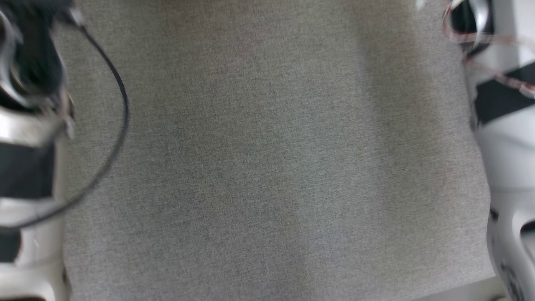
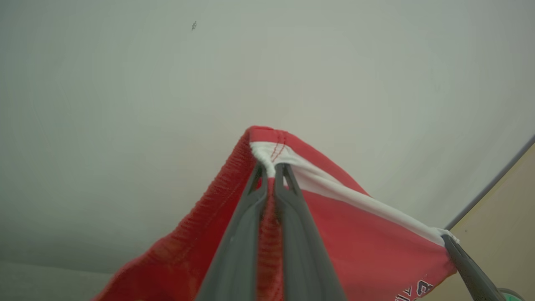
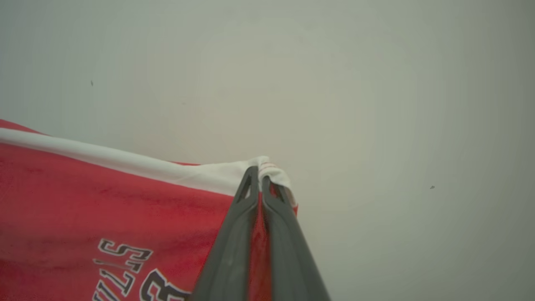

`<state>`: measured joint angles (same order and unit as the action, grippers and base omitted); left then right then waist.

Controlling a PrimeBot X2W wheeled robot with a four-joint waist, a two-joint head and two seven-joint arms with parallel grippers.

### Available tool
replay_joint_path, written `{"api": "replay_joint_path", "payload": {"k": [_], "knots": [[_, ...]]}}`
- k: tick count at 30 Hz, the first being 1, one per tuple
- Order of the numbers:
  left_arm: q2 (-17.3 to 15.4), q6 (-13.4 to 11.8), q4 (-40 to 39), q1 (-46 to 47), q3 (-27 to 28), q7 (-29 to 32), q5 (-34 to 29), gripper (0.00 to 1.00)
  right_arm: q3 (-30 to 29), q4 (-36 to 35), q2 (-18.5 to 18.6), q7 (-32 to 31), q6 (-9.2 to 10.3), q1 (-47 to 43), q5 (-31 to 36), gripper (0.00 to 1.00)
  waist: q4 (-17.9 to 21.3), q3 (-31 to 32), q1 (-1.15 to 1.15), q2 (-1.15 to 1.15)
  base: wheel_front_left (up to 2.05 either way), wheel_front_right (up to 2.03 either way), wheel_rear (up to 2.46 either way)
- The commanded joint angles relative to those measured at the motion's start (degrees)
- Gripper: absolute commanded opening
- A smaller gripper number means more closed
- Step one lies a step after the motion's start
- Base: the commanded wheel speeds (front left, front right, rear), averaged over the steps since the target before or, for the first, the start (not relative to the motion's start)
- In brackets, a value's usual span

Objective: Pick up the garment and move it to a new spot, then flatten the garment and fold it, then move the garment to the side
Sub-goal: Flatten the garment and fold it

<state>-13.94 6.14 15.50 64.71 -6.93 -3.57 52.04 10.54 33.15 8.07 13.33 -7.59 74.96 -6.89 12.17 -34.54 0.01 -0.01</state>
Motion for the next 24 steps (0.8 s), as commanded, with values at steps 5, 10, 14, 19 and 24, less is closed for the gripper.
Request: {"api": "replay_joint_path", "payload": {"k": [5, 10, 14, 19, 24], "knots": [[-1.7, 0.9, -3.1, -12.5, -2.4, 1.4, 2.1, 0.00, 5.3, -6.7, 3.3, -6.2, 0.20, -10.8, -8.5, 0.00, -0.8, 4.0, -0.01, 0.01, 0.00, 0.00, 0.00], [-1.4, 1.3, -4.6, -23.6, -3.5, 0.6, 4.4, 0.00, 8.0, -14.8, 7.5, -14.4, 0.20, -22.0, -14.5, 0.00, -1.5, 10.2, -0.01, 0.01, 0.00, 0.00, 0.00], [-1.3, 1.4, -4.6, -29.7, -5.1, 1.8, 5.9, 0.00, 7.4, -19.1, 10.1, -20.6, 0.20, -29.0, -16.6, 0.00, -1.9, 13.9, -0.01, 0.01, 0.00, 0.00, 0.00], [-1.8, 1.4, -4.2, -37.2, -7.9, 4.4, 7.7, 0.00, 6.1, -26.4, 12.5, -34.6, 0.20, -41.1, -17.2, 0.00, -2.3, 18.9, -0.01, 0.01, 0.00, 0.00, 0.00], [-3.4, 1.2, -2.8, -43.0, -11.3, 2.7, 3.0, 0.00, 5.6, -32.7, 14.1, -44.6, 0.20, -52.1, -19.6, 0.00, -2.2, 22.7, -0.01, 0.01, 0.00, 0.00, 0.00]]}}
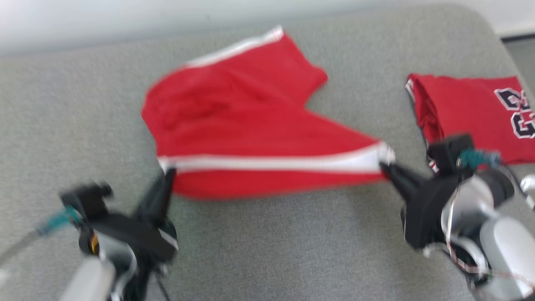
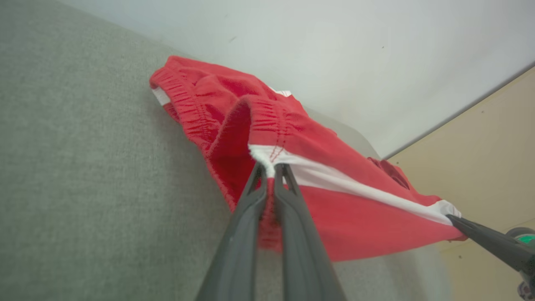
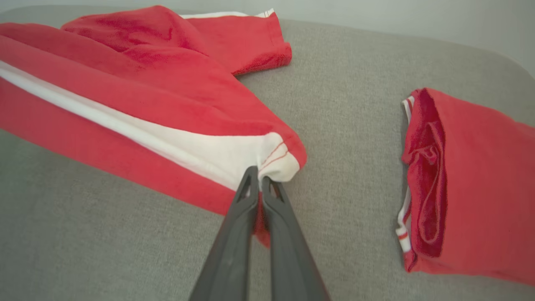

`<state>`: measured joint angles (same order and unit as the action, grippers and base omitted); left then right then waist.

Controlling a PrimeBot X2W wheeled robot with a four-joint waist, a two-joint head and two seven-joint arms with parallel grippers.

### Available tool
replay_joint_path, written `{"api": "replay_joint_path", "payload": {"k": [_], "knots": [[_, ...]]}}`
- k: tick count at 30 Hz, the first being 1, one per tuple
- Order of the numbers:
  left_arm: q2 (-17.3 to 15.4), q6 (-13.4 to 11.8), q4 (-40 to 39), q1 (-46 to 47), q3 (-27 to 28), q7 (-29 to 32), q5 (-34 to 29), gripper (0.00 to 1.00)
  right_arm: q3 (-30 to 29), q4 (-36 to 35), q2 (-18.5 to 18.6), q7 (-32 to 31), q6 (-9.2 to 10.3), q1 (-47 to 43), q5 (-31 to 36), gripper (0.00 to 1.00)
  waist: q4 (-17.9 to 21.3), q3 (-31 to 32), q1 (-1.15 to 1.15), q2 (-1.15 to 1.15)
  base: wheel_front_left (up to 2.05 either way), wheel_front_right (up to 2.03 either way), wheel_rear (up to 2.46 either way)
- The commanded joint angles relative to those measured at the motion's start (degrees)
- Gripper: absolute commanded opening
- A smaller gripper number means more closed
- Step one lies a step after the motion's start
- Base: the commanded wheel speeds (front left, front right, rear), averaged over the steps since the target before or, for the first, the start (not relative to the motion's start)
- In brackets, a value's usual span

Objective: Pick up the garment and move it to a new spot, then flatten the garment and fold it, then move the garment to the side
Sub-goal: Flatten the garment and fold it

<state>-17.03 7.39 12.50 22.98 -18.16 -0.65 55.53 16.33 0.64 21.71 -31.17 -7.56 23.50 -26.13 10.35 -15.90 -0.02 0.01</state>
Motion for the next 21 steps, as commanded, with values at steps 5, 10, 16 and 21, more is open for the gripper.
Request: {"api": "replay_joint_path", "payload": {"k": [5, 10, 16, 21], "knots": [[-1.2, -1.1, 2.8, -7.0, -4.1, -3.4, -6.7, 0.00, -0.8, -2.6, 1.1, -4.4, 0.18, -8.9, -0.7, 0.00, -0.2, 6.7, 0.02, -0.01, 0.00, 0.00, 0.00], [-1.0, -1.3, 4.4, -12.3, -5.8, -6.5, -8.6, 0.00, -1.3, -3.9, 2.3, -8.7, 0.18, -15.3, -2.1, 0.00, -0.1, 8.4, 0.02, -0.01, 0.00, 0.00, 0.00], [-2.1, -1.0, 2.9, -18.0, -7.2, -7.7, -8.2, 0.00, -2.7, -7.4, 3.9, -13.6, 0.18, -20.6, -4.4, 0.00, 0.2, 9.4, 0.02, -0.01, 0.00, 0.00, 0.00], [-3.6, -1.1, -0.5, -22.0, -7.7, -8.1, -8.4, 0.00, -4.4, -11.1, 4.7, -16.3, 0.18, -23.4, -5.3, 0.00, -0.1, 9.6, 0.02, -0.01, 0.00, 0.00, 0.00]]}}
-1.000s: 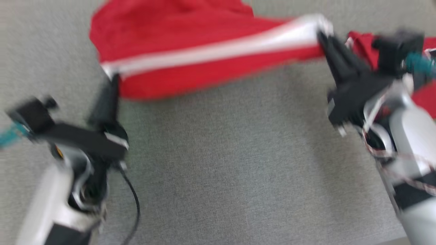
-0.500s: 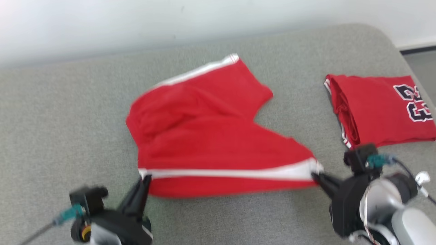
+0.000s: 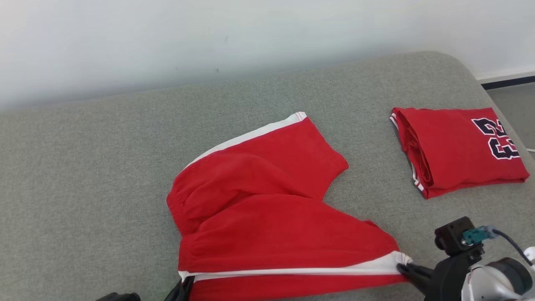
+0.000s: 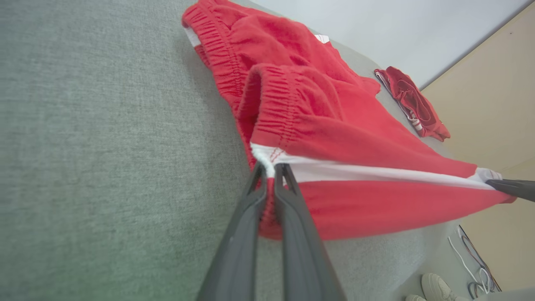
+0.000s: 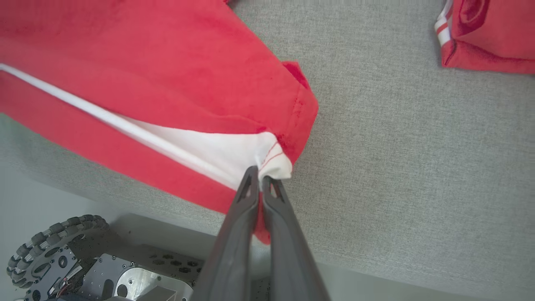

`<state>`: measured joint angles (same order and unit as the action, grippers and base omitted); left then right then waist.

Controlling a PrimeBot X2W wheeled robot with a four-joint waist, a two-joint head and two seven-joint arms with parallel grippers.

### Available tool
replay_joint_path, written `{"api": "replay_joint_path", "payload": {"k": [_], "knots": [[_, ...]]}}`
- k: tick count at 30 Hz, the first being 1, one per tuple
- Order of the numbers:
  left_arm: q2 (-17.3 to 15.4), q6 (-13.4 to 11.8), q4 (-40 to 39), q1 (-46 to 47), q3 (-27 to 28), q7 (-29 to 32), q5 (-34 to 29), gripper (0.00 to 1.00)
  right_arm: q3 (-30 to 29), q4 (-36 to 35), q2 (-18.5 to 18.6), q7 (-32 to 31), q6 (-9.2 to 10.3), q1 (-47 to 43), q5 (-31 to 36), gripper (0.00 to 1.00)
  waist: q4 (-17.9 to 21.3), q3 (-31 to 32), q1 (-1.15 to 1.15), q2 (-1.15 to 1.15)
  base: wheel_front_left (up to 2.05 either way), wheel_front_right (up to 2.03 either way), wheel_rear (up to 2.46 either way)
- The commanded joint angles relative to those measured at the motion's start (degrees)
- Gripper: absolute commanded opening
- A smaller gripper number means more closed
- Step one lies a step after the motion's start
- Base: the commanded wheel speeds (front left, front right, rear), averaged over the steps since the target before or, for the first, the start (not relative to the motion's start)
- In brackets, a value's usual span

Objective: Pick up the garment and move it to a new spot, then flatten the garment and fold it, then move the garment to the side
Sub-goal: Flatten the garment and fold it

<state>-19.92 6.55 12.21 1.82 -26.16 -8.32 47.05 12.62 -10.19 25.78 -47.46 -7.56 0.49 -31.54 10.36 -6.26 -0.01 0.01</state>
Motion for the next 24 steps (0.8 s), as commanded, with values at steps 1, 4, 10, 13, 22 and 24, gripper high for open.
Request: {"api": "replay_joint_path", "payload": {"k": [1, 4, 10, 13, 22, 24], "knots": [[-0.7, -0.3, -1.1, -1.2, 0.5, -0.8, 0.3, 0.00, -1.1, -1.2, 0.6, 0.6, 0.18, -0.4, 0.3, 0.00, -0.3, 0.0, 0.01, -0.01, 0.00, 0.00, 0.00], [-0.6, -0.3, -3.6, -1.0, 0.7, -2.0, -0.1, 0.00, -2.3, -2.6, 0.6, 2.9, 0.18, 0.8, 1.8, 0.00, -0.9, -0.3, 0.01, -0.01, 0.00, 0.00, 0.00], [1.3, -0.2, -6.2, 4.1, 0.9, -2.6, -0.5, 0.00, -2.0, -0.4, -0.4, 8.0, 0.18, 7.6, 4.7, 0.00, -2.5, -2.0, 0.01, -0.01, 0.00, 0.00, 0.00], [2.3, -0.6, -6.2, 6.1, 0.9, -2.5, -0.4, 0.00, -1.8, 1.5, -1.0, 10.0, 0.18, 11.0, 5.6, 0.00, -3.1, -2.6, 0.01, -0.01, 0.00, 0.00, 0.00], [7.5, -3.4, -2.3, 17.8, 1.5, -1.4, -0.3, 0.00, 1.1, 15.3, -1.2, 18.7, 0.18, 28.8, 7.2, 0.00, -6.9, -8.7, 0.01, -0.01, 0.00, 0.00, 0.00], [8.3, -4.0, -1.3, 20.0, 1.5, -1.5, -0.9, 0.00, 1.9, 18.3, -1.5, 20.2, 0.18, 32.0, 7.7, 0.00, -7.8, -10.1, 0.01, -0.01, 0.00, 0.00, 0.00]]}}
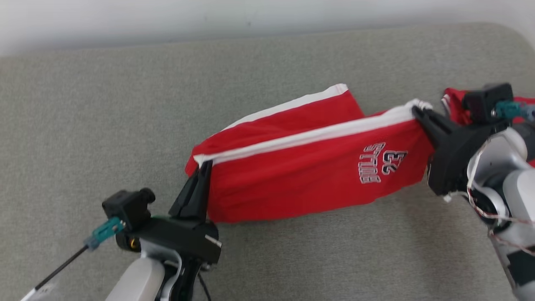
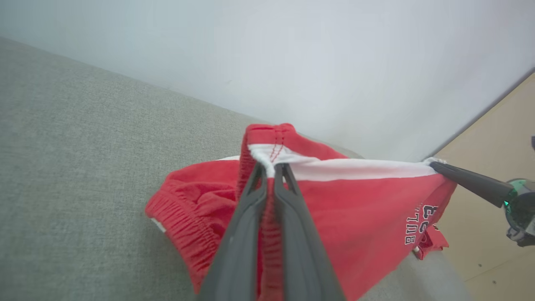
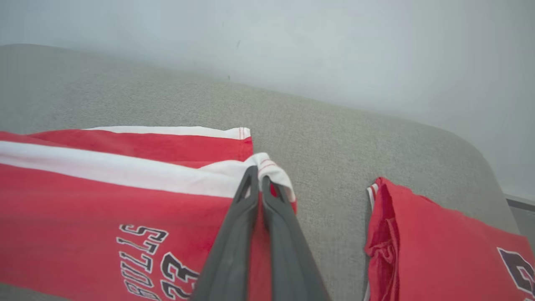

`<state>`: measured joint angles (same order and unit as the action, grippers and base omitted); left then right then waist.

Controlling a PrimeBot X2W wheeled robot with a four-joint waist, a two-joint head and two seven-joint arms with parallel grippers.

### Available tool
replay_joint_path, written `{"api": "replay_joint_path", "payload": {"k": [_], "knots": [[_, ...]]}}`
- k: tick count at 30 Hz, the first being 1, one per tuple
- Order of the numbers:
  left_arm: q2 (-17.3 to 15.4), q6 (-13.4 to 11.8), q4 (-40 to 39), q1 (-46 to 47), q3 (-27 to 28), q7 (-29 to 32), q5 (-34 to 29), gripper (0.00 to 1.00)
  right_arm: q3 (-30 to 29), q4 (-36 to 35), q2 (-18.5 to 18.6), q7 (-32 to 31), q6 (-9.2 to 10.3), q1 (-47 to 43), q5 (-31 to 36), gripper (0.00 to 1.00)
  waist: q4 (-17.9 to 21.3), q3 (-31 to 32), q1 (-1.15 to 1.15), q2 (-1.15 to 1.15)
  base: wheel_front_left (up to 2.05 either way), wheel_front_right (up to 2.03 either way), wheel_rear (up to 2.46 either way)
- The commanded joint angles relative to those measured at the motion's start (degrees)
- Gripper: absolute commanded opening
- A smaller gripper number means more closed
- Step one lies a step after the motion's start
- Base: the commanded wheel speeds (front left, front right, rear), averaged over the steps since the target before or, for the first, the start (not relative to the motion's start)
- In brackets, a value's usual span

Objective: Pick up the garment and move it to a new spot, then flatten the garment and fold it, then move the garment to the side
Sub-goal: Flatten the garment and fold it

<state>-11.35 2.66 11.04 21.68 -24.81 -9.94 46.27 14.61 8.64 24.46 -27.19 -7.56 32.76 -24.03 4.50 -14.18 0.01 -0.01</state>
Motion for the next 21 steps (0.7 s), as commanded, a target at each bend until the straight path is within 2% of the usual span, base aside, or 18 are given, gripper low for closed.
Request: {"api": "replay_joint_path", "payload": {"k": [1, 12, 21], "knots": [[0.2, -0.2, 0.5, 1.1, 0.0, 0.1, -0.4, 0.00, 0.3, 0.7, -0.3, 0.9, 0.18, 1.3, 0.6, 0.00, -2.4, -2.8, -0.01, 0.01, 0.00, 0.00, 0.00], [3.9, -3.5, 7.6, 9.6, 0.2, -1.0, -2.3, 0.00, 2.5, 14.8, -4.3, 10.7, 0.18, 13.3, 6.0, 0.00, -6.1, -8.1, -0.01, 0.01, 0.00, 0.00, 0.00], [5.7, -5.3, 13.5, 14.6, 0.0, -1.8, -3.2, 0.00, 1.8, 25.2, -7.5, 13.8, 0.18, 19.4, 9.2, 0.00, -7.4, -9.6, -0.01, 0.01, 0.00, 0.00, 0.00]]}}
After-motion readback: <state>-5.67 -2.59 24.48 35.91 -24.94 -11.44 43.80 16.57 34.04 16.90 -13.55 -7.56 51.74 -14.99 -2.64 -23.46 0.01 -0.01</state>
